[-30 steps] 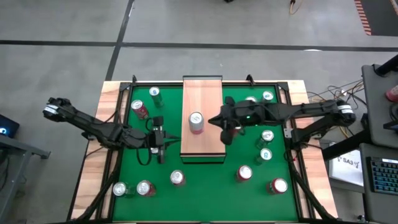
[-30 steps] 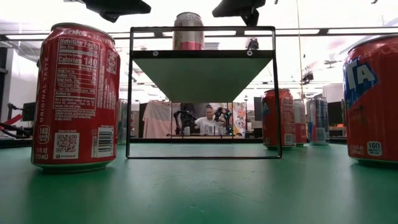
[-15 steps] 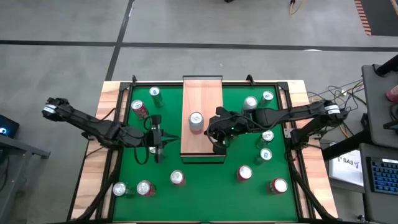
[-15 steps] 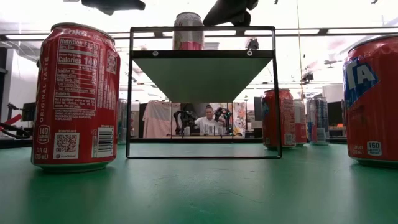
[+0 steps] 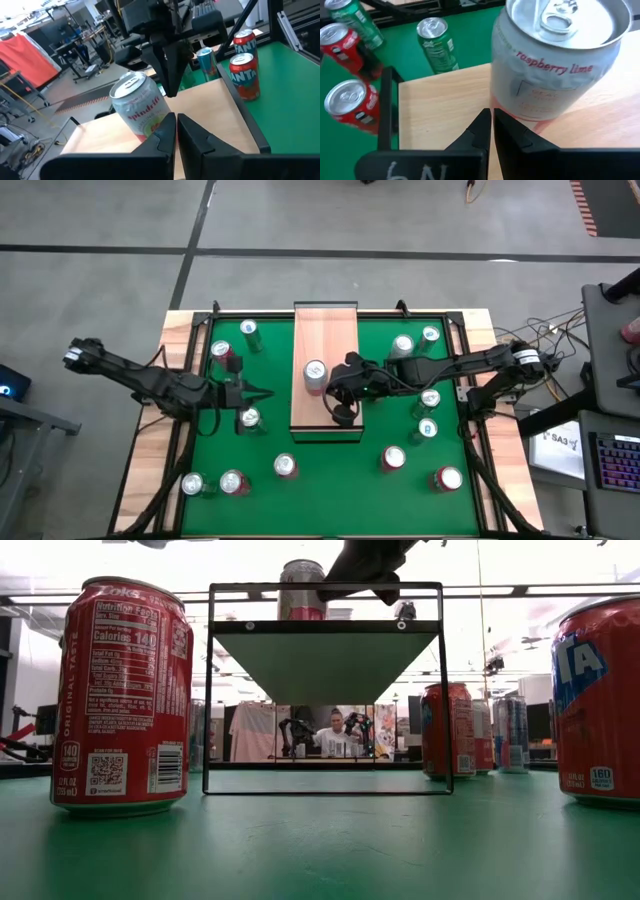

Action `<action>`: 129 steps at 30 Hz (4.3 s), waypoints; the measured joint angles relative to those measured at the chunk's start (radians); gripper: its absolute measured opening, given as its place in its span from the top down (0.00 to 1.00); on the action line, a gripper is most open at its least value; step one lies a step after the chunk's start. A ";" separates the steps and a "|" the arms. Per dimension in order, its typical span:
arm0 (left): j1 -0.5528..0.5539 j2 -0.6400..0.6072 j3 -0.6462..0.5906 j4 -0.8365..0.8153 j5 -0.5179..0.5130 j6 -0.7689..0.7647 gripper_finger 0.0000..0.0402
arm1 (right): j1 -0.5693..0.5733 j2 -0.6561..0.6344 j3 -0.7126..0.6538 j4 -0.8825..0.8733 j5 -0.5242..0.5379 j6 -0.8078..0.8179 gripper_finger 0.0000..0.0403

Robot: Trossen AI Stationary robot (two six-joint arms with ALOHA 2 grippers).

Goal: Place canned beverage on shelf
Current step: Put the white can on the shelf

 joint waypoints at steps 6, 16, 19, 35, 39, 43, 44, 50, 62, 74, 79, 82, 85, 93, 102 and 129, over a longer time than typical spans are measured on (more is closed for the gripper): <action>0.000 -0.051 -0.090 0.028 0.001 -0.034 1.00 | 0.001 0.000 0.000 0.005 0.000 0.062 0.97; 0.000 -0.123 -0.120 0.116 0.002 0.079 1.00 | 0.003 0.011 0.000 0.073 0.000 0.104 0.97; 0.000 -0.135 -0.141 0.115 0.002 0.061 1.00 | 0.003 0.013 -0.001 0.091 0.000 0.109 0.97; 0.000 -0.145 -0.155 0.112 0.003 0.054 1.00 | 0.000 0.061 -0.001 0.132 0.025 0.096 0.97; 0.000 -0.145 -0.155 0.112 0.003 0.054 1.00 | -0.004 0.061 -0.001 0.132 0.050 0.084 0.97; 0.000 -0.146 -0.155 0.113 0.003 0.054 1.00 | -0.012 0.061 -0.001 0.133 0.052 0.057 0.97; 0.000 -0.146 -0.155 0.113 0.003 0.054 1.00 | -0.016 0.061 -0.001 0.133 0.052 0.056 0.97; 0.000 -0.146 -0.155 0.112 0.003 0.054 1.00 | -0.041 0.061 -0.001 0.135 0.053 0.042 0.97; 0.000 -0.145 -0.155 0.112 0.003 0.058 1.00 | -0.069 0.061 -0.001 0.207 0.075 0.004 0.97; 0.000 -0.145 -0.155 0.112 0.003 0.058 1.00 | -0.091 0.076 -0.001 0.263 0.113 -0.021 0.97; 0.000 -0.145 -0.155 0.114 0.003 0.058 1.00 | -0.106 0.103 -0.001 0.308 0.114 -0.036 0.97; 0.000 -0.145 -0.155 0.115 0.003 0.058 1.00 | -0.112 0.119 -0.001 0.325 0.124 -0.048 0.97; 0.000 -0.144 -0.155 0.116 0.003 0.058 1.00 | -0.119 0.120 -0.001 0.325 0.130 -0.050 0.97; 0.000 -0.145 -0.155 0.115 0.003 0.059 1.00 | -0.118 0.112 0.002 0.296 0.130 -0.057 0.97; 0.000 -0.143 -0.155 0.114 0.003 0.055 1.00 | -0.119 0.095 0.007 0.155 0.129 0.016 0.97; 0.000 -0.143 -0.155 0.113 0.003 0.058 1.00 | -0.191 0.109 0.008 0.229 0.130 -0.082 0.97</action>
